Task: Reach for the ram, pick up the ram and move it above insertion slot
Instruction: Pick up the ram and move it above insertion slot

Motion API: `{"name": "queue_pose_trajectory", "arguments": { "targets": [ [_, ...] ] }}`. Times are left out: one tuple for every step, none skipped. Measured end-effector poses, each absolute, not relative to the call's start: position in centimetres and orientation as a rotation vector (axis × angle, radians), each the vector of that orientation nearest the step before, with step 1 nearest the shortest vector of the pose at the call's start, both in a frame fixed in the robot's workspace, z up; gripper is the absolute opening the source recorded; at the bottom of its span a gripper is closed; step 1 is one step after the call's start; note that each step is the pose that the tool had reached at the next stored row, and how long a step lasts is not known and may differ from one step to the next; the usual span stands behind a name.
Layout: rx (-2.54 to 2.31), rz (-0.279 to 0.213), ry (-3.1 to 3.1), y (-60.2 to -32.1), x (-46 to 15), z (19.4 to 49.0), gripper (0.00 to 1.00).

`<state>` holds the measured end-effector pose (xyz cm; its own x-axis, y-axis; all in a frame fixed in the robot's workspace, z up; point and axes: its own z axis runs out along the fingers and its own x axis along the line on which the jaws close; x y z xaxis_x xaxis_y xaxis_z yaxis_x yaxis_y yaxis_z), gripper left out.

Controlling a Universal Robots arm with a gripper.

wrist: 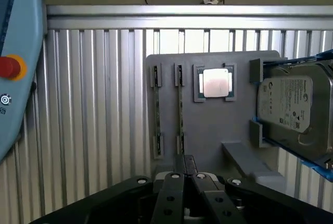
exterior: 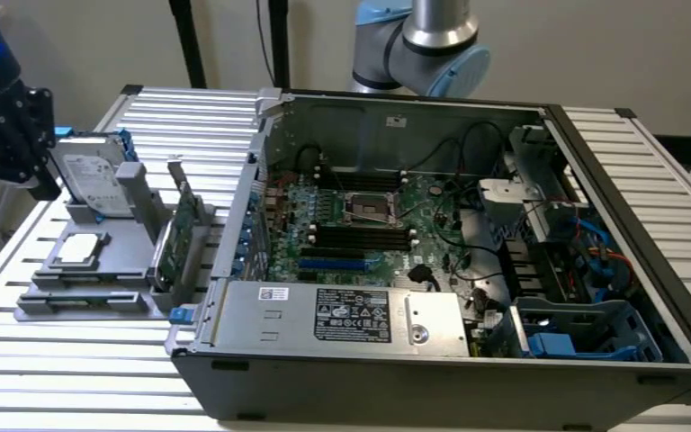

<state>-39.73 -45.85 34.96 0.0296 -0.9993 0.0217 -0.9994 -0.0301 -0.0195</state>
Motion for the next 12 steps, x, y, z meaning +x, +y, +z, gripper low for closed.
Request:
{"name": "queue_pose_trajectory", "arguments": {
  "targets": [
    [2.274,0.046,-2.166,-45.85,-39.73,34.96,0.11],
    [2.293,0.045,-2.146,-45.85,-39.74,34.95,0.11],
    [2.313,0.045,-2.126,-45.85,-39.74,34.95,0.11],
    [2.331,0.045,-2.106,-45.85,-39.75,34.95,0.11],
    [2.347,0.045,-2.089,-45.85,-39.77,34.94,0.11],
    [2.360,0.044,-2.075,-45.85,-39.84,34.94,0.11],
    [2.363,0.044,-2.072,-45.85,-39.92,34.94,0.11],
    [2.363,0.043,-2.072,-45.86,-39.95,34.95,0.11],
    [2.364,0.043,-2.072,-45.86,-39.96,34.95,0.11],
    [2.364,0.043,-2.072,-45.85,-39.96,34.95,0.12],
    [2.364,0.043,-2.072,-45.85,-39.96,34.94,0.12],
    [2.364,0.043,-2.072,-45.85,-39.96,34.94,0.18]
  ]
}}
